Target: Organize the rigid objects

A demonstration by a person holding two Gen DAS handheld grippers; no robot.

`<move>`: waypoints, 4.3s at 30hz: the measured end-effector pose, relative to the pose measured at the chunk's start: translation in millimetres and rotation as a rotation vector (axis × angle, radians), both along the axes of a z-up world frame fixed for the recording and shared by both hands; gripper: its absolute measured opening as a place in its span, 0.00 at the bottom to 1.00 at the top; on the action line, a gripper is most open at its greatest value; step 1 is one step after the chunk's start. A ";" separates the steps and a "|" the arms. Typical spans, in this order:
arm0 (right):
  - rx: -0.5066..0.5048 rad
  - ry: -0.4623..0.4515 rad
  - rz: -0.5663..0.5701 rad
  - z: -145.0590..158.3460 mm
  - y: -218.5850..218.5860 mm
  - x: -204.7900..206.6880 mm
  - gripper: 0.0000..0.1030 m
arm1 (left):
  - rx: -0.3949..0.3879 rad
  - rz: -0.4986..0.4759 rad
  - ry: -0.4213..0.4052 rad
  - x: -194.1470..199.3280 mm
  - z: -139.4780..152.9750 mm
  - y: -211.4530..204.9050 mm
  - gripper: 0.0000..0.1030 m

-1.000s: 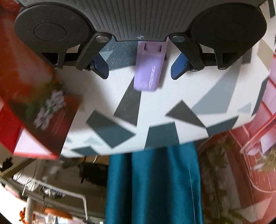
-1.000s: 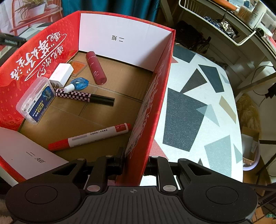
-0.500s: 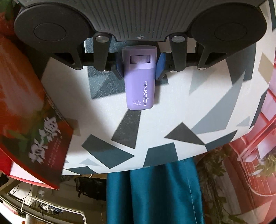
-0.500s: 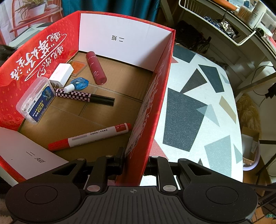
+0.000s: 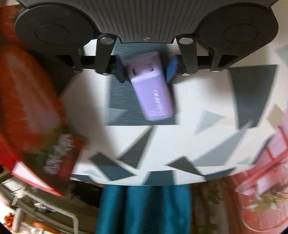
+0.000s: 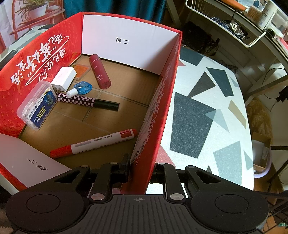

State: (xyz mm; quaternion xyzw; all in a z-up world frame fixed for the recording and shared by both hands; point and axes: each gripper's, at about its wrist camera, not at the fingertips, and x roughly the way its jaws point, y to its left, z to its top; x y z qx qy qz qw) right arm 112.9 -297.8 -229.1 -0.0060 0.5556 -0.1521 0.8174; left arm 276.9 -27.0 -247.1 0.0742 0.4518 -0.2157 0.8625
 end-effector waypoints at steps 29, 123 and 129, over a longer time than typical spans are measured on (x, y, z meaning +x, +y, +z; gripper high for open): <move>-0.002 0.003 0.003 0.5 0.7 -0.3 0.16 | -0.133 0.284 0.129 37.8 1.3 -9.8 1.00; -0.002 0.004 -0.009 0.1 -0.4 -0.7 0.16 | 0.128 -0.763 -0.348 -47.9 99.8 -130.7 0.96; -0.015 -0.003 -0.003 3.7 3.6 -1.6 0.21 | 0.060 -0.627 -0.363 -58.7 121.2 -104.7 1.00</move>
